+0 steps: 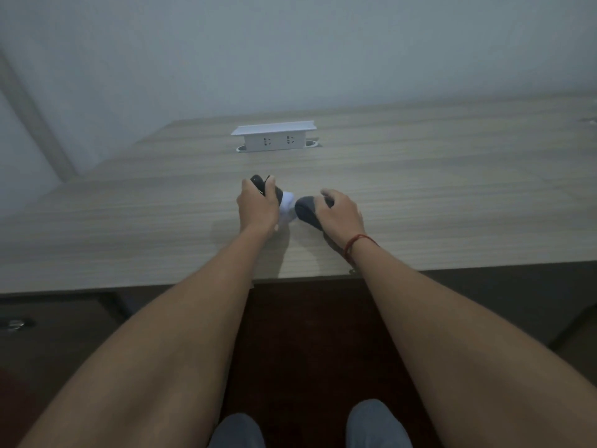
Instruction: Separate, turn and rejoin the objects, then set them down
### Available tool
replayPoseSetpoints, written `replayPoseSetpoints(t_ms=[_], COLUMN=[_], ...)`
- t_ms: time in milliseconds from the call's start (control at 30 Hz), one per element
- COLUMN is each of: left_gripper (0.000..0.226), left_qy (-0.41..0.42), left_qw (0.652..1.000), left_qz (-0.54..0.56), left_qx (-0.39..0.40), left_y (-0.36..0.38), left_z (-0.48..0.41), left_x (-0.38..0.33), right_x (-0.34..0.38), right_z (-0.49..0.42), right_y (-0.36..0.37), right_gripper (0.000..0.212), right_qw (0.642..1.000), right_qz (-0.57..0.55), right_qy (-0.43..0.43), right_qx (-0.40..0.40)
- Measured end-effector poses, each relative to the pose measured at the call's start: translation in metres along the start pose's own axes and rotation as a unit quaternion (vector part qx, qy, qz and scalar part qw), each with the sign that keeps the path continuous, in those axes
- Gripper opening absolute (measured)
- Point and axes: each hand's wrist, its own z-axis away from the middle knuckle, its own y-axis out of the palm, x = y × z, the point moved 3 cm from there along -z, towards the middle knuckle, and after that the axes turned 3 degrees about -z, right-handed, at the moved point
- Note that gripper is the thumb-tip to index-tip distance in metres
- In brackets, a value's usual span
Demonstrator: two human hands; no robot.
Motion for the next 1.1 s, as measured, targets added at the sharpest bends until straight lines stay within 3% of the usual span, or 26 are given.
replayPoseSetpoints(t_ms=[67, 167, 400, 567, 733, 900, 1033, 1100], left_gripper=[0.043, 0.043, 0.045, 0.041, 0.042, 0.042, 0.040, 0.040], left_qy=[-0.027, -0.066, -0.051, -0.045, -0.038, -0.070, -0.068, -0.072], left_qw=[0.999, 0.998, 0.985, 0.997, 0.980, 0.994, 0.974, 0.974], left_qz=[0.019, 0.015, -0.011, 0.016, -0.014, 0.012, -0.019, -0.015], left_qx=[-0.010, 0.002, 0.165, 0.065, 0.194, 0.082, 0.217, 0.216], left_y=[-0.001, 0.006, 0.017, 0.014, 0.018, 0.020, 0.029, 0.024], left_z=[0.001, 0.008, 0.017, 0.023, 0.017, 0.020, 0.015, 0.012], left_x=[-0.003, -0.007, -0.004, -0.013, -0.010, -0.016, -0.015, -0.015], right_x=[0.000, -0.001, -0.003, -0.004, -0.006, -0.005, -0.007, -0.006], right_z=[0.001, 0.002, 0.002, 0.002, -0.003, 0.000, -0.002, -0.001], right_y=[0.001, 0.003, -0.001, 0.002, -0.001, 0.000, -0.008, -0.006], right_gripper=[0.031, 0.035, 0.031, 0.034, 0.033, 0.031, 0.031, 0.032], right_qw=[1.000, 0.999, 0.995, 0.996, 0.995, 0.997, 0.997, 0.998], right_qz=[-0.006, -0.008, 0.013, 0.012, 0.012, 0.010, 0.007, 0.001], right_qy=[-0.014, -0.014, 0.037, 0.022, 0.033, 0.008, 0.018, 0.009], right_qx=[-0.014, -0.037, -0.089, -0.083, -0.099, -0.073, -0.081, -0.064])
